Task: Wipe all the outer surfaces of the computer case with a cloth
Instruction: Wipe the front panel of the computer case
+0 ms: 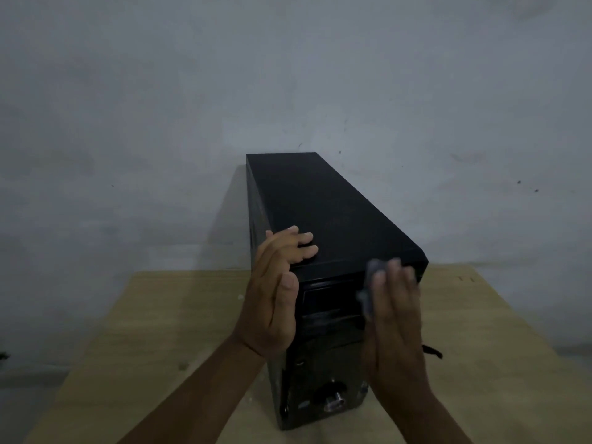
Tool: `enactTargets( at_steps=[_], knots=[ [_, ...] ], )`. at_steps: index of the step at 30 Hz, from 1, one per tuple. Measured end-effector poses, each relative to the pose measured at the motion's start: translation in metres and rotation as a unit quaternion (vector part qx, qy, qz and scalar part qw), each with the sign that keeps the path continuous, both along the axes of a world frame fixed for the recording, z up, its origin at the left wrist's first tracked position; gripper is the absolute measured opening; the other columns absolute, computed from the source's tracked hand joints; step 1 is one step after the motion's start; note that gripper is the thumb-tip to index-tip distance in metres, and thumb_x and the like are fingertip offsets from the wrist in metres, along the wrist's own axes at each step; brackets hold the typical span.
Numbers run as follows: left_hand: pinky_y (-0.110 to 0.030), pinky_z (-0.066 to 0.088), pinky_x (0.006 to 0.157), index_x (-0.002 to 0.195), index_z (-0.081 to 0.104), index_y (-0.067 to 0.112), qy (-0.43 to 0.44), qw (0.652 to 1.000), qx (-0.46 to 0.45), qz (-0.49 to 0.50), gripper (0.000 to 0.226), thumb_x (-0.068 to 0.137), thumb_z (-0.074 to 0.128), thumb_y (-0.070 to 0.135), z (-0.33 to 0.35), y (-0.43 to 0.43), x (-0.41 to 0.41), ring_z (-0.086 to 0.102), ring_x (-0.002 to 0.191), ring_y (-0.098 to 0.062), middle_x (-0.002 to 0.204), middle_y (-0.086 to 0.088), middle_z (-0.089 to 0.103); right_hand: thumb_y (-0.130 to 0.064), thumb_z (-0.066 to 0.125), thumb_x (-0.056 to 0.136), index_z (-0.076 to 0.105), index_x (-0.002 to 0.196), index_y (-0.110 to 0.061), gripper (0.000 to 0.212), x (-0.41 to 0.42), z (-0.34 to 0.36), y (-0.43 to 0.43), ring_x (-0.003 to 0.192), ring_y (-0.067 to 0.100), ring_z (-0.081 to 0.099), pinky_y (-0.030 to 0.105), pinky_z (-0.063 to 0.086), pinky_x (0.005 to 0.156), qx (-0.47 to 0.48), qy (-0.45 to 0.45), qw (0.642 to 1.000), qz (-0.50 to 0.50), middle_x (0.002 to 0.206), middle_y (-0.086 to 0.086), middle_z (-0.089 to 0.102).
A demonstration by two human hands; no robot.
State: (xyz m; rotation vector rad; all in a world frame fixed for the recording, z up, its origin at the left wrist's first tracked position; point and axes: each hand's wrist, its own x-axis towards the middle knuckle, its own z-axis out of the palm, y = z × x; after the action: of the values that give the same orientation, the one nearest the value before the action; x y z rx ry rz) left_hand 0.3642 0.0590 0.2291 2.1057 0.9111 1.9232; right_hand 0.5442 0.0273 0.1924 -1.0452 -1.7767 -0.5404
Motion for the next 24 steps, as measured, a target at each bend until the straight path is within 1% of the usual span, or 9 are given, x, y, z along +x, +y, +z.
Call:
enactTargets(
  at_steps=[2,4,6,8,11,13,16,18,24],
  knots=[
    [-0.065,0.033,0.107,0.121,0.060,0.015,-0.001,1.000,0.004,0.006,0.051,0.109,0.018,0.041,-0.002,-0.001,0.000,0.048,0.136,-0.023,0.133,0.002,0.059,-0.010,0.035,0.104,0.026,0.147,0.007,0.047,-0.016,0.008,0.002,0.151,0.033,0.011,0.049,0.015,0.123,-0.007,0.143,0.990,-0.008,0.162,0.012,0.015],
    [-0.066,0.034,0.107,0.120,0.060,0.012,-0.003,1.000,0.004,0.013,0.051,0.109,0.018,0.039,-0.001,-0.001,0.002,0.048,0.136,-0.023,0.132,0.000,0.060,-0.006,0.038,0.101,0.030,0.145,0.010,0.048,-0.035,0.012,-0.001,0.150,0.036,0.014,0.051,0.015,0.122,-0.017,0.199,0.980,-0.009,0.159,0.017,0.021],
    [-0.065,0.035,0.107,0.119,0.060,0.011,-0.007,1.000,0.006,0.025,0.050,0.109,0.019,0.038,-0.002,-0.001,0.005,0.048,0.136,-0.024,0.132,-0.002,0.060,-0.007,0.039,0.100,0.027,0.147,0.004,0.049,-0.042,0.003,-0.004,0.151,0.031,0.014,0.048,0.014,0.123,-0.008,0.145,0.989,0.000,0.160,0.013,0.020],
    [-0.062,0.036,0.108,0.118,0.061,0.010,-0.018,0.999,0.011,0.031,0.051,0.109,0.020,0.037,-0.002,-0.002,0.007,0.049,0.135,-0.026,0.130,-0.006,0.062,-0.008,0.040,0.101,0.027,0.149,-0.002,0.050,-0.031,-0.009,-0.005,0.151,0.028,0.017,0.046,0.015,0.123,0.028,0.030,0.999,0.021,0.163,0.008,0.018],
    [-0.050,0.037,0.110,0.114,0.061,0.004,-0.039,0.998,0.011,0.039,0.052,0.108,0.022,0.038,-0.002,-0.002,0.011,0.049,0.135,-0.028,0.127,-0.010,0.062,-0.010,0.036,0.106,0.029,0.149,-0.008,0.044,0.011,-0.015,0.006,0.150,0.026,0.020,0.044,0.016,0.123,0.061,-0.118,0.989,0.068,0.164,0.005,0.015],
    [-0.046,0.037,0.111,0.112,0.061,0.002,-0.066,0.997,0.005,0.032,0.045,0.107,0.026,0.030,-0.002,-0.002,0.013,0.049,0.135,-0.029,0.126,-0.010,0.062,-0.009,0.037,0.106,0.031,0.148,-0.007,0.043,0.036,-0.012,0.013,0.149,0.028,0.023,0.046,0.019,0.122,0.054,-0.105,0.990,0.075,0.164,0.005,0.016],
    [-0.044,0.037,0.111,0.110,0.061,0.000,-0.094,0.995,0.003,0.029,0.042,0.101,0.024,0.018,-0.005,-0.001,0.018,0.049,0.135,-0.029,0.124,-0.011,0.063,-0.003,0.045,0.098,0.033,0.145,0.002,0.049,0.053,-0.014,0.021,0.149,0.034,0.022,0.050,0.023,0.120,0.042,0.033,0.995,0.081,0.164,0.005,0.016],
    [-0.044,0.036,0.112,0.111,0.061,-0.001,-0.093,0.995,0.006,0.029,0.044,0.101,0.023,0.018,-0.005,0.000,0.019,0.049,0.135,-0.030,0.125,-0.013,0.063,-0.002,0.044,0.096,0.031,0.145,0.004,0.051,0.050,-0.021,0.019,0.149,0.036,0.019,0.050,0.021,0.121,0.025,0.076,0.993,0.088,0.164,0.006,0.015],
    [-0.041,0.035,0.113,0.112,0.062,0.001,-0.094,0.995,0.011,0.020,0.044,0.102,0.023,0.021,-0.010,0.004,0.017,0.048,0.136,-0.028,0.126,-0.015,0.063,-0.014,0.025,0.104,0.030,0.152,-0.011,0.048,0.039,-0.045,0.014,0.150,0.024,0.021,0.041,0.012,0.123,0.057,-0.113,0.989,0.083,0.161,0.003,0.022]
  ],
)
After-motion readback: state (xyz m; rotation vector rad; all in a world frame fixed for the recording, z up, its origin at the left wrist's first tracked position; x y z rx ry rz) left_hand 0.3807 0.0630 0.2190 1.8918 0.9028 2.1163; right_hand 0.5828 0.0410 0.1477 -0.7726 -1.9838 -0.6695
